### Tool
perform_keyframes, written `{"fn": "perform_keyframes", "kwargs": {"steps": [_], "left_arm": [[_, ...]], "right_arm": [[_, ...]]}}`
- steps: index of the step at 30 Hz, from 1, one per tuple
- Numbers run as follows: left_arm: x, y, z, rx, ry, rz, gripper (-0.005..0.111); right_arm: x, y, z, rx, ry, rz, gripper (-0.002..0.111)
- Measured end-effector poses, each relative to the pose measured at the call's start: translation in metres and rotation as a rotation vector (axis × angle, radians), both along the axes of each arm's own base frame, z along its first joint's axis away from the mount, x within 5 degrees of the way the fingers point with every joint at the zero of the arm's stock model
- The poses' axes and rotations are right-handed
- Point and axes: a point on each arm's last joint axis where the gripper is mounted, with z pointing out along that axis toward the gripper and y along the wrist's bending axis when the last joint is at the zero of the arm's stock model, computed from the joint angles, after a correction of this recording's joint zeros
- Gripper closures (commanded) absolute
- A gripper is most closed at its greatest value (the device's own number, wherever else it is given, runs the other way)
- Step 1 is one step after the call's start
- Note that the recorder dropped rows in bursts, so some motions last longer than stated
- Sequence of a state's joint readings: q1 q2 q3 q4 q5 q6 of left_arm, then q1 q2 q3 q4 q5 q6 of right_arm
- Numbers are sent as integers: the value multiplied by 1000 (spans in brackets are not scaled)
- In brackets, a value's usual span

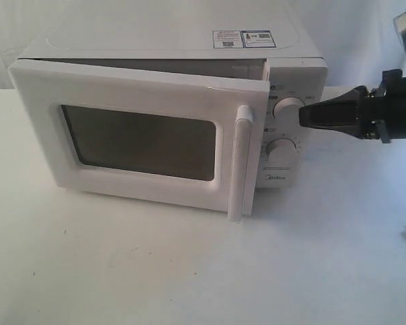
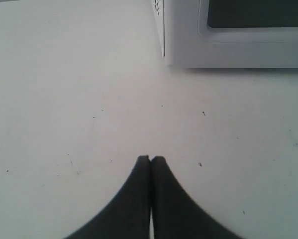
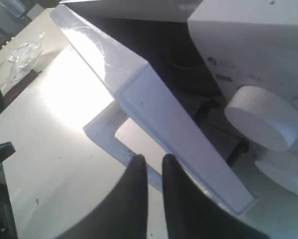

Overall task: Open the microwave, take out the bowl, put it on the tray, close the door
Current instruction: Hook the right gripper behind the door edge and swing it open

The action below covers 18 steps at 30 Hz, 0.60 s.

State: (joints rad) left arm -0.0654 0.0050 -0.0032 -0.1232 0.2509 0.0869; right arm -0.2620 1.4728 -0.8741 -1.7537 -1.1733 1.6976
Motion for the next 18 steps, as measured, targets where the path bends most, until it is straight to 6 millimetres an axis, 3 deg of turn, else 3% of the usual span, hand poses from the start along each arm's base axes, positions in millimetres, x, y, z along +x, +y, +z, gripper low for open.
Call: {"fn": "perform_keyframes", "kwargs": {"steps": [9, 18], "left_arm": [[0, 0, 0, 0, 0, 0, 107], [0, 0, 0, 0, 0, 0, 107]], "right_arm": [[17, 41, -2, -146, -170, -54, 108], [31, 49, 0, -282, -225, -197, 108]]}}
